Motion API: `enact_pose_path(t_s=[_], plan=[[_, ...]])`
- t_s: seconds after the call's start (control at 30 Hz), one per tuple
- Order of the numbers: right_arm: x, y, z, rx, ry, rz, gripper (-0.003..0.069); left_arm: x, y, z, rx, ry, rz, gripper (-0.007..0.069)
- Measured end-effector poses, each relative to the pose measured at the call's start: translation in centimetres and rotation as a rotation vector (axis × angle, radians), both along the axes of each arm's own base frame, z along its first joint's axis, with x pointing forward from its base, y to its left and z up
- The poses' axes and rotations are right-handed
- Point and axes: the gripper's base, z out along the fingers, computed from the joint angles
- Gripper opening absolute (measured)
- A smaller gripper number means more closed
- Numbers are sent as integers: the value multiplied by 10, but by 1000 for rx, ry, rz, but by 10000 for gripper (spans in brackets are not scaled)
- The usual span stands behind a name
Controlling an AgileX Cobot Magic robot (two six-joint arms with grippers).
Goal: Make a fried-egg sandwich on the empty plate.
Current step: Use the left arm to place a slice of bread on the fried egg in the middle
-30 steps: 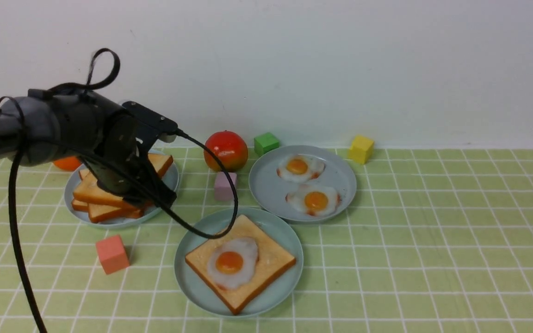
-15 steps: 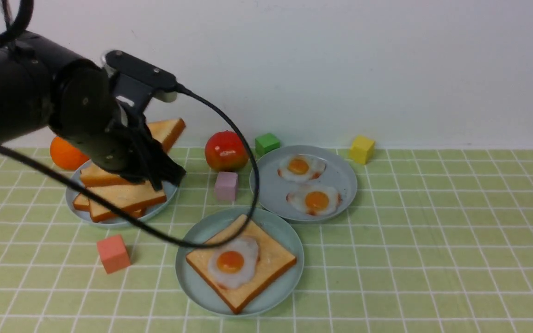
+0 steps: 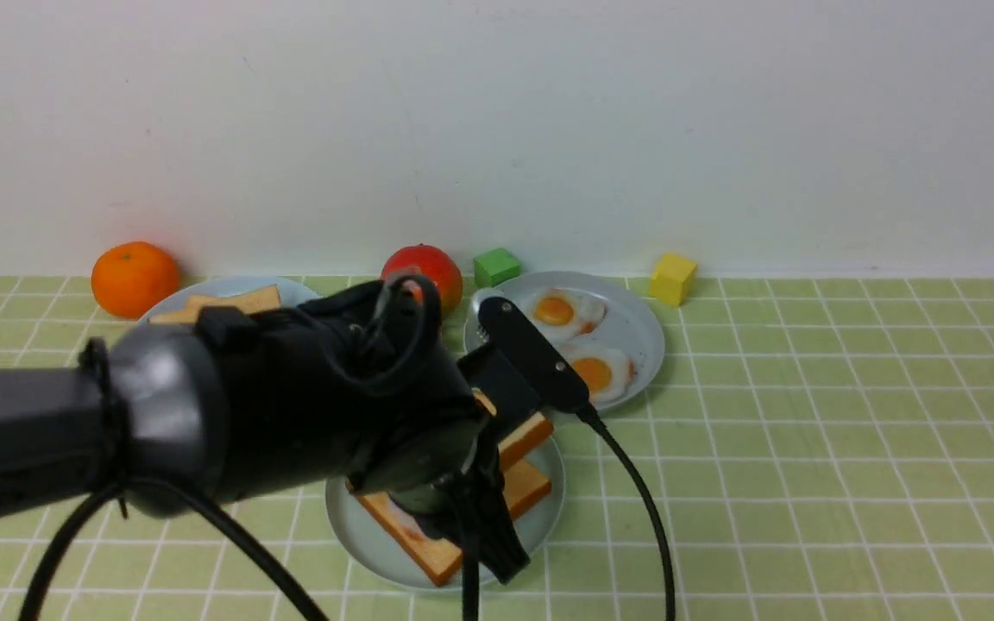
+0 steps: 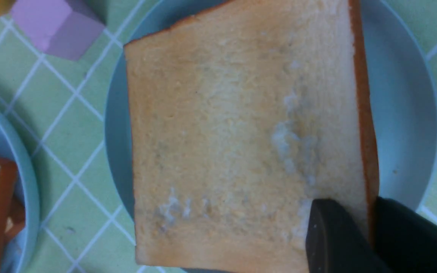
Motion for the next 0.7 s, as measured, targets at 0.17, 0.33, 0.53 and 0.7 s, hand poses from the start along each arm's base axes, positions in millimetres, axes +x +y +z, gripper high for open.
enact_pose_path(t_s=[0.17,0.33,0.53,0.7], plan=[[-2,0,-2,-12,26,6,83,4,-1,-13,51,1,-21,129],[-2,-1,-2,-17,34,7,83,5,-3,-14,43,-4,-28,129],[-2,-1,-2,-17,34,7,85,3,-4,-15,13,21,-5,129],[-2,-1,-2,-17,34,7,87,2,-5,-16,0,38,7,157]])
